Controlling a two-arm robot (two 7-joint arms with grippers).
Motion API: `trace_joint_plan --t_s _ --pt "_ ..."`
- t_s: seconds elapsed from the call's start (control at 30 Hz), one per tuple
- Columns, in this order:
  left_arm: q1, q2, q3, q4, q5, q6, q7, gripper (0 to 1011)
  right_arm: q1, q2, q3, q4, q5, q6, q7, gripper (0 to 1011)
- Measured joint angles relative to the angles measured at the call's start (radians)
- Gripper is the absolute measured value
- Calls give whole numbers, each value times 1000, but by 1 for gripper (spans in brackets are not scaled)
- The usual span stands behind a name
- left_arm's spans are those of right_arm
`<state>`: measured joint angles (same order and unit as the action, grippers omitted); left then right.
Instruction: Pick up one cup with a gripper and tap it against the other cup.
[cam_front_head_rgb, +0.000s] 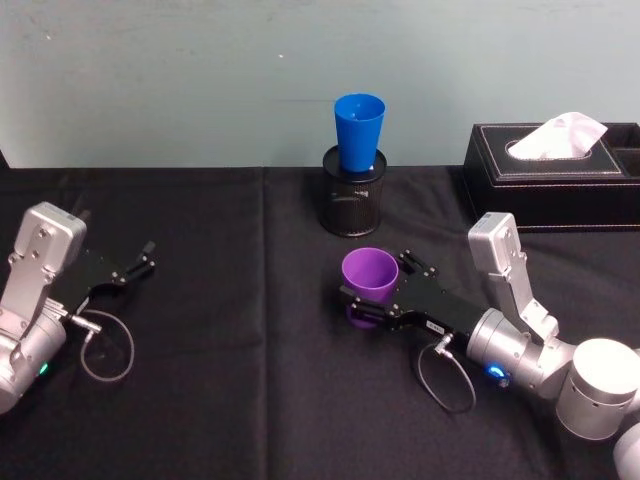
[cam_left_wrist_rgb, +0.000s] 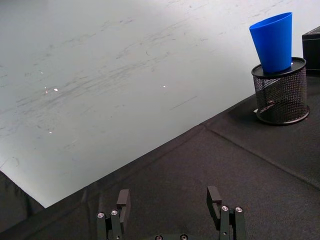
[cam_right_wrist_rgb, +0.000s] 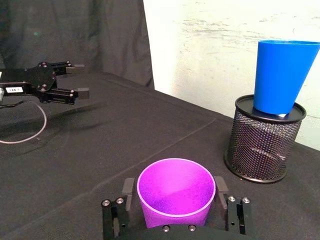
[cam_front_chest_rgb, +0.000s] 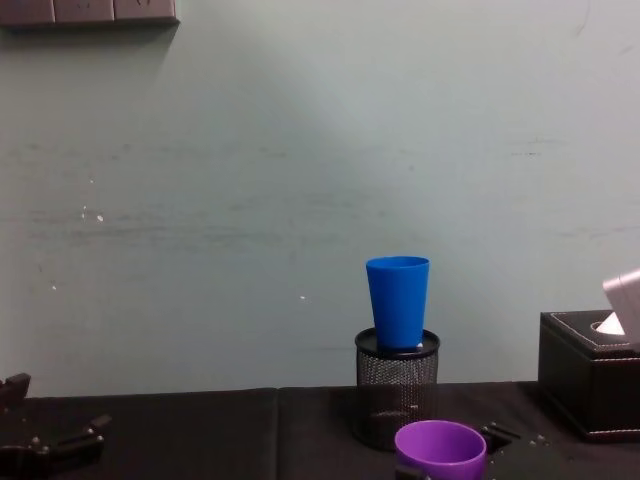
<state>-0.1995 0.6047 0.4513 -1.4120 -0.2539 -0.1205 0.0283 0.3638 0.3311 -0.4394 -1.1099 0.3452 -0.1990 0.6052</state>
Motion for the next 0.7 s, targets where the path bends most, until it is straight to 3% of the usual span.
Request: trace_joint_plan --t_s 0.1,0.13,0.43,0.7 --pt "0 0 0 0 0 0 0 1000 0 1 0 -1 0 1 0 929" --pt "0 0 0 0 0 0 0 1000 -1 2 0 -3 0 2 -3 756" --pt "0 0 0 0 0 0 0 1000 -6 6 3 -17 -1 8 -9 726" --pt "0 0 0 0 0 0 0 1000 -28 45 24 -133 15 75 -28 724"
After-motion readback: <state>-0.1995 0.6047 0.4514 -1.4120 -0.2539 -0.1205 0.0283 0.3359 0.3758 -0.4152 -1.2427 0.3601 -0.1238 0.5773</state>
